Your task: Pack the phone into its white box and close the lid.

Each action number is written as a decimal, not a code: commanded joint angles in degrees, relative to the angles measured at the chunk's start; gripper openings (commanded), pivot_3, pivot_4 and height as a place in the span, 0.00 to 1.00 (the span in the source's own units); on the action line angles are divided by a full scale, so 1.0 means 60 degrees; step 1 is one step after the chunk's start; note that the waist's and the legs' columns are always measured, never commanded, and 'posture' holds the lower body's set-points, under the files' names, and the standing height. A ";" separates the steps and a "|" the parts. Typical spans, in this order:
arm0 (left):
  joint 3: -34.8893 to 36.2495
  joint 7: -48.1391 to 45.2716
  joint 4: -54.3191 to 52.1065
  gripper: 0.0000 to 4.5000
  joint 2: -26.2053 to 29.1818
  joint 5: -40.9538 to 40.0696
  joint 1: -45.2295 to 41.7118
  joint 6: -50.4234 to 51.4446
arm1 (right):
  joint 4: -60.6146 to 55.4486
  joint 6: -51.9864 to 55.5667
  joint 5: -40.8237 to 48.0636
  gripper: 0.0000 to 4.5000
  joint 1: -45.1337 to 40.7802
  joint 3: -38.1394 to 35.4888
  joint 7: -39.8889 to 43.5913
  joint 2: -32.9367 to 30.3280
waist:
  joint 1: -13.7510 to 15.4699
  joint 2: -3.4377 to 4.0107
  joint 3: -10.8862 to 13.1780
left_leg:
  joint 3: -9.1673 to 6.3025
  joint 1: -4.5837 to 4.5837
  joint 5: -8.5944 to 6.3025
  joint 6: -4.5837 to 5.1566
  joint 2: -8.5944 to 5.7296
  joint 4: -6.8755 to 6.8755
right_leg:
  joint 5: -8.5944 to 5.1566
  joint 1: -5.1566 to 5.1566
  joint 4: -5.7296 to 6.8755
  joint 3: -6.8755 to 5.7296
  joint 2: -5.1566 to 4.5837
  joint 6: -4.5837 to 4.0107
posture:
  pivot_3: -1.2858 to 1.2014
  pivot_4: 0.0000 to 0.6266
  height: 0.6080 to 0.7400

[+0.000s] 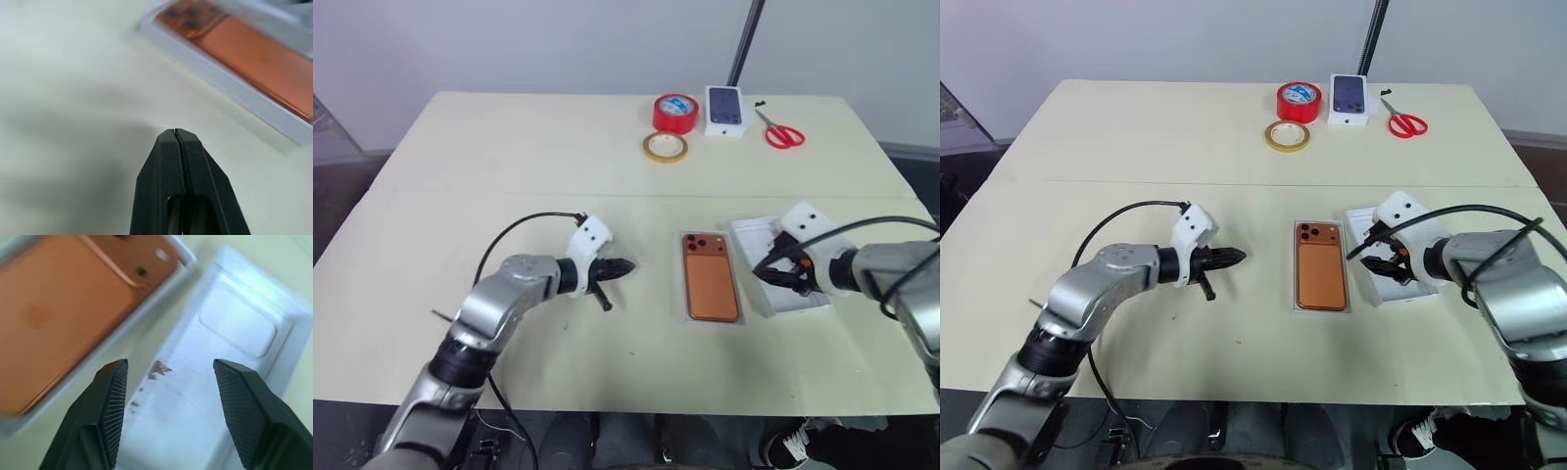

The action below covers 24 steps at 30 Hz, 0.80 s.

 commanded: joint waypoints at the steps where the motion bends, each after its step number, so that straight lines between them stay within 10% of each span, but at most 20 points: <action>1: -0.0209 -0.0843 -0.0671 0.00 0.0557 0.0504 0.0415 -0.1513 | 0.0495 0.0519 0.0118 0.64 -0.0548 0.0030 -0.0480 0.0252 | 0.0038 0.0011 0.0005 | 0.0001 -0.0001 0.0000 0.0000 -0.0003 -0.0002 | 0.0000 0.0000 0.0000 0.0000 -0.0003 0.0000 | 0.52 0.24 0.83; 7: -0.0162 -0.1660 -0.1173 0.00 0.1122 0.0634 0.1274 -0.2668 | 0.1362 0.1616 0.0280 0.64 -0.1152 0.0105 -0.1237 0.1177 | 0.0015 0.0015 0.0008 | 0.0003 -0.0004 -0.0006 0.0011 -0.0010 -0.0002 | 0.0000 -0.0001 -0.0003 -0.0001 -0.0012 0.0000 | 0.52 0.24 0.83; 14: 0.0188 -0.1633 -0.1245 0.00 0.0600 0.0283 0.1578 -0.3065 | 0.1221 0.2650 0.0558 0.02 -0.1367 -0.0252 -0.1758 0.1546 | -0.0004 0.0018 0.0006 | 0.0001 -0.0004 -0.0008 0.0014 -0.0005 0.0000 | 0.0000 -0.0002 0.0002 -0.0004 0.0000 0.0001 | 0.52 0.24 0.83; 24: 0.1199 -0.1177 -0.0597 0.00 0.0320 -0.0062 0.1665 -0.3011 | 0.1458 0.2702 0.3018 0.02 -0.2406 -0.2571 -0.2107 0.1473 | -0.0039 0.0031 0.0013 | 0.0004 -0.0005 -0.0008 0.0015 -0.0004 0.0001 | 0.0001 -0.0007 0.0011 -0.0003 0.0005 0.0003 | 0.52 0.24 0.83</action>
